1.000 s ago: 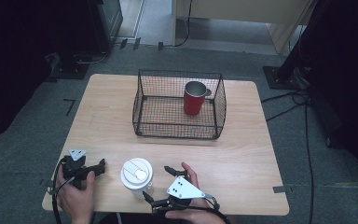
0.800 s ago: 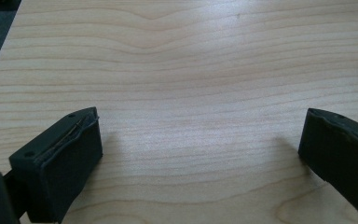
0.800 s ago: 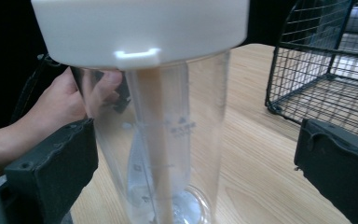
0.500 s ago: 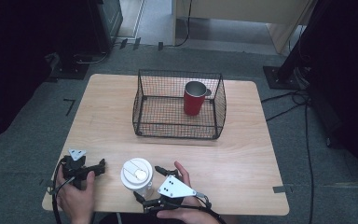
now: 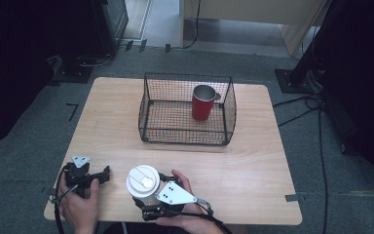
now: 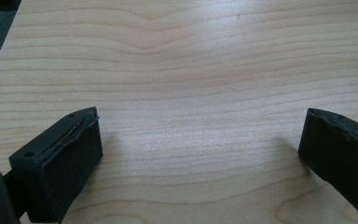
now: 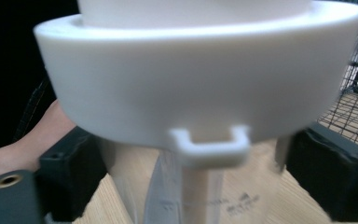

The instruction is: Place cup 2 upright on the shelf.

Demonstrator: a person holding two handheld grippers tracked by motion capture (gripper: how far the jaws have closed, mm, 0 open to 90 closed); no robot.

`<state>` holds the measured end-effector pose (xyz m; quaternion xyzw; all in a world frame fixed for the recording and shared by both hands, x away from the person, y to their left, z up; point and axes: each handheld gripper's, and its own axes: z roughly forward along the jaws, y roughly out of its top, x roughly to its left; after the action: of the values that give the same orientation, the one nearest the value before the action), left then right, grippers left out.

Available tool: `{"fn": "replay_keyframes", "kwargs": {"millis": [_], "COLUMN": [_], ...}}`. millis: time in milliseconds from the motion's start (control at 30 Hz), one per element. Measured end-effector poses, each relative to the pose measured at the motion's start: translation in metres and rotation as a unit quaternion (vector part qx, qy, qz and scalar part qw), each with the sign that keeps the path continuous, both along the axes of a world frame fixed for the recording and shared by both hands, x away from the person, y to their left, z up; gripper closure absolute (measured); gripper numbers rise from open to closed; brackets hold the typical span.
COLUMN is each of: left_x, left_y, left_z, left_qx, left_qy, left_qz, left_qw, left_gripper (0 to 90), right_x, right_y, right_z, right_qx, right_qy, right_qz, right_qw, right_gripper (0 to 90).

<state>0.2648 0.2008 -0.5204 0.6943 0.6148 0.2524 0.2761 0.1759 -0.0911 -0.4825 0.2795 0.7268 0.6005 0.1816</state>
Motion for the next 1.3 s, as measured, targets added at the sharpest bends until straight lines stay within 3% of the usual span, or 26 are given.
{"fn": "replay_keyframes", "kwargs": {"millis": [500,1300], "left_x": [0.000,0.000], "left_y": [0.000,0.000], "left_z": [0.000,0.000], "left_qx": [0.000,0.000], "left_qy": [0.000,0.000], "left_qz": [0.000,0.000], "left_qw": [1.0000,1.0000], "left_gripper": [0.0,0.0], "right_x": [0.003,0.003], "right_y": [0.009,0.006], "right_z": [-0.001,0.011], "right_qx": [-0.014,0.013], "right_qy": [-0.009,-0.029], "right_qz": [-0.006,-0.012], "right_qw": [0.9998,0.9994], "right_gripper": [15.7,15.8]}}
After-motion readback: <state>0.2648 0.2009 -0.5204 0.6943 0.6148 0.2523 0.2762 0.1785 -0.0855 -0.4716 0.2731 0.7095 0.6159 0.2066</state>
